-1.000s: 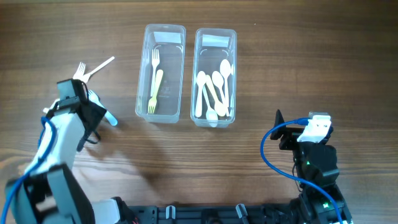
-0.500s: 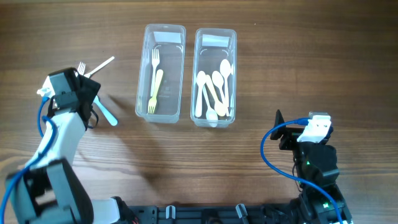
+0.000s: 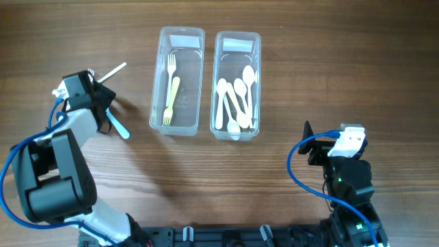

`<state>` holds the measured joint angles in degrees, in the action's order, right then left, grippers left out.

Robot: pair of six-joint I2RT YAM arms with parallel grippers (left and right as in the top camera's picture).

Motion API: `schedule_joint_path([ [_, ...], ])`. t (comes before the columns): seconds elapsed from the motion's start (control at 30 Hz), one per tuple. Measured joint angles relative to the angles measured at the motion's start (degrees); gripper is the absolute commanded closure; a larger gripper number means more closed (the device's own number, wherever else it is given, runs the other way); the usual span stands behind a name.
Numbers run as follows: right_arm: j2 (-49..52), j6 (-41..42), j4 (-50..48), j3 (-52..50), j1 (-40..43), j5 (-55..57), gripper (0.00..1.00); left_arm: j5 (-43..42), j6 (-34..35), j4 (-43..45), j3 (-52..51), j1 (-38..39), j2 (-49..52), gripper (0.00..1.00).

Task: Pack container
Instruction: 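Move the left gripper over the light-blue fork and grasp it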

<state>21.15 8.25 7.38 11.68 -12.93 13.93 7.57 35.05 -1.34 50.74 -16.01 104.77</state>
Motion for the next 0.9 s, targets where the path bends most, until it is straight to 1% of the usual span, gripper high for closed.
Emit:
schedule_joint_path([
  [0.2,0.0,0.0,0.0,0.0,0.0,0.0,0.0,-0.11,-0.48,-5.16,1.25,0.0,-0.22,0.21],
  [0.3,0.0,0.0,0.0,0.0,0.0,0.0,0.0,-0.79,-0.5,-7.28,1.46,0.0,-0.57,0.26],
  [0.33,0.0,0.0,0.0,0.0,0.0,0.0,0.0,-0.87,-0.5,-7.98,1.53,0.0,-0.74,0.26],
  [0.4,0.0,0.0,0.0,0.0,0.0,0.0,0.0,-0.83,-0.5,-9.25,1.62,0.2,-0.85,0.2],
  [0.53,0.0,0.0,0.0,0.0,0.0,0.0,0.0,0.46,-0.98,-11.63,1.77,2.49,-1.11,0.16],
  [0.6,0.0,0.0,0.0,0.0,0.0,0.0,0.0,1.86,-2.78,-15.04,2.75,4.24,-1.09,0.07],
  [0.63,0.0,0.0,0.0,0.0,0.0,0.0,0.0,3.61,-3.56,-19.39,4.39,5.49,-0.66,0.01],
  [0.67,0.0,0.02,0.02,0.0,0.0,0.0,0.0,5.33,-3.65,-23.78,6.01,6.54,0.04,0.01],
  [0.77,0.0,0.0,0.02,0.0,0.0,0.0,0.0,6.91,-4.33,-34.45,11.43,7.28,1.75,0.0],
  [0.83,0.0,0.0,0.02,0.0,0.0,0.0,0.0,7.19,-4.59,-36.96,13.64,7.28,2.89,0.02],
  [0.87,0.0,0.0,0.02,0.0,0.0,0.0,0.0,7.26,-4.63,-36.98,14.01,7.28,3.08,0.07],
  [0.9,0.0,0.0,0.02,0.0,0.0,0.0,0.0,7.45,-4.79,-36.41,14.05,7.28,3.17,0.14],
])
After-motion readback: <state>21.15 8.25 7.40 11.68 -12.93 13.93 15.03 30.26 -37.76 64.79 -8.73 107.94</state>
